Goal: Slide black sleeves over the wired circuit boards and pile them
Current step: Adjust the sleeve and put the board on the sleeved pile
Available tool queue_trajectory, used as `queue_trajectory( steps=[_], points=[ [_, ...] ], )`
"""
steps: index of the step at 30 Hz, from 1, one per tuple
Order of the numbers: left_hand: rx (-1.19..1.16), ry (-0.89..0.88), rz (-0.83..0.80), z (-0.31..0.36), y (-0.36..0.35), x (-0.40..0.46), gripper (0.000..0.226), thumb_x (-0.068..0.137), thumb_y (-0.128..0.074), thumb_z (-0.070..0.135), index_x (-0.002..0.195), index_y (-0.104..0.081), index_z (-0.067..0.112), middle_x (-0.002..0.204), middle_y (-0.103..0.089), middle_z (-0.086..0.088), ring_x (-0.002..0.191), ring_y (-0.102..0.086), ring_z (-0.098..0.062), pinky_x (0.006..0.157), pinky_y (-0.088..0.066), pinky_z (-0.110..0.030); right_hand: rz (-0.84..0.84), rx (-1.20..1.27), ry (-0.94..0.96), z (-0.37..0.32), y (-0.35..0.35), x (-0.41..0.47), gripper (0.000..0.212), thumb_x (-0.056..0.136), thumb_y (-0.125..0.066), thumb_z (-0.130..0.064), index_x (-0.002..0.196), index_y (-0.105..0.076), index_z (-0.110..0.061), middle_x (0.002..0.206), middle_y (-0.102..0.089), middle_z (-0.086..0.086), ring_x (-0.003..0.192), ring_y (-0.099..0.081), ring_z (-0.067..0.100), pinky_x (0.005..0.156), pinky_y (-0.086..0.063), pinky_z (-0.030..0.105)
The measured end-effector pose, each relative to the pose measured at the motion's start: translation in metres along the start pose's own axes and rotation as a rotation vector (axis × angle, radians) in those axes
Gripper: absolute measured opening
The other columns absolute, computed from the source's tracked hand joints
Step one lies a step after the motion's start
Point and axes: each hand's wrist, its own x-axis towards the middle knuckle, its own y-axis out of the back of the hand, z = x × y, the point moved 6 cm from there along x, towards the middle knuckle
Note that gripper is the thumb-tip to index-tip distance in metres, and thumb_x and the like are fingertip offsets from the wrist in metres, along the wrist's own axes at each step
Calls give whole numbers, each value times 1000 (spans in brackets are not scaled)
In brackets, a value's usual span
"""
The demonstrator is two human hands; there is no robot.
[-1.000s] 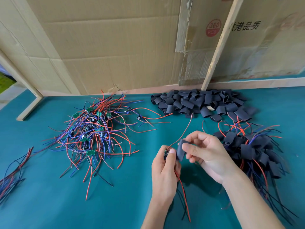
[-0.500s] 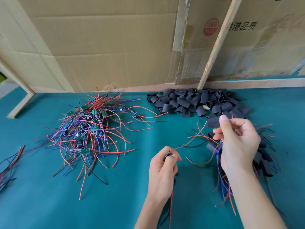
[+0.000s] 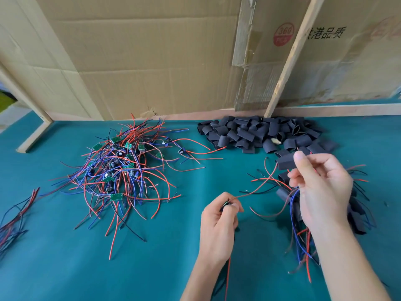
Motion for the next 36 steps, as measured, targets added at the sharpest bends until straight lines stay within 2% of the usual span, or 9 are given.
queue_trajectory(
  steps=[4, 8, 11, 15, 21, 27, 31, 33, 36],
  points=[
    [3, -2, 0, 0, 0, 0, 28, 73, -50, 36, 72, -53, 9, 54, -30, 4, 49, -25, -14, 45, -23, -19, -20, 3, 22, -4, 1, 0, 24, 94, -75, -15, 75, -63, -22, 59, -64, 3, 48, -53, 20, 54, -46, 27],
    [7, 3, 11, -1, 0, 0, 17, 79, -48, 22, 72, -52, 8, 55, -29, 4, 50, -24, -14, 45, -22, -19, -35, -5, 34, -7, 1, 1, 24, 94, -76, -15, 75, -63, -23, 58, -64, 2, 48, -54, 20, 53, -46, 27],
    [7, 4, 8, -1, -1, -1, 15, 80, -48, 21, 70, -52, 10, 54, -28, 5, 49, -24, -13, 45, -22, -18, -41, 35, 45, -12, 2, 1, 24, 94, -75, -16, 75, -65, -24, 60, -64, 0, 48, -55, 18, 54, -45, 28],
    [22, -2, 10, -1, 0, 0, 15, 79, -48, 22, 70, -53, 11, 53, -29, 7, 49, -25, -12, 46, -24, -17, -40, 46, 27, -13, 3, 1, 24, 94, -75, -16, 74, -66, -26, 60, -65, -2, 48, -55, 16, 54, -43, 28],
    [7, -8, 9, 0, 1, 0, 29, 70, -49, 38, 72, -53, 10, 55, -30, 5, 50, -25, -14, 45, -23, -17, -43, -11, 44, -13, 7, 3, 24, 92, -77, -16, 73, -67, -26, 58, -63, -1, 47, -53, 19, 54, -46, 28],
    [5, -6, 10, -2, 2, -1, 21, 76, -49, 30, 72, -54, 10, 55, -30, 4, 51, -26, -14, 46, -24, -18, -135, -65, 2, -4, -1, 0, 24, 91, -77, -10, 73, -65, -22, 56, -62, 6, 43, -50, 20, 47, -45, 24],
    [0, -11, 23, -3, 2, 0, 19, 79, -50, 28, 73, -56, 11, 54, -31, 7, 50, -26, -14, 45, -23, -18, -209, -25, -164, 15, -22, -12, 19, 87, -77, -1, 93, -62, -12, 63, -63, 1, 49, -57, 16, 44, -45, 23],
    [-4, -17, 24, -3, 3, 1, 16, 82, -50, 25, 74, -58, 15, 54, -33, 11, 49, -26, -14, 45, -24, -19, -216, 47, -324, 31, -34, -23, 24, 83, -79, -6, 98, -62, -13, 65, -65, -1, 53, -60, 15, 46, -46, 21],
    [5, -14, 18, -3, 3, 1, 17, 80, -52, 34, 74, -60, 19, 53, -33, 11, 49, -26, -15, 46, -23, -22, -306, 111, -501, 45, -52, -40, 37, 71, -82, -18, 103, -65, -13, 76, -71, 4, 61, -66, 16, 51, -51, 21]
  ],
)
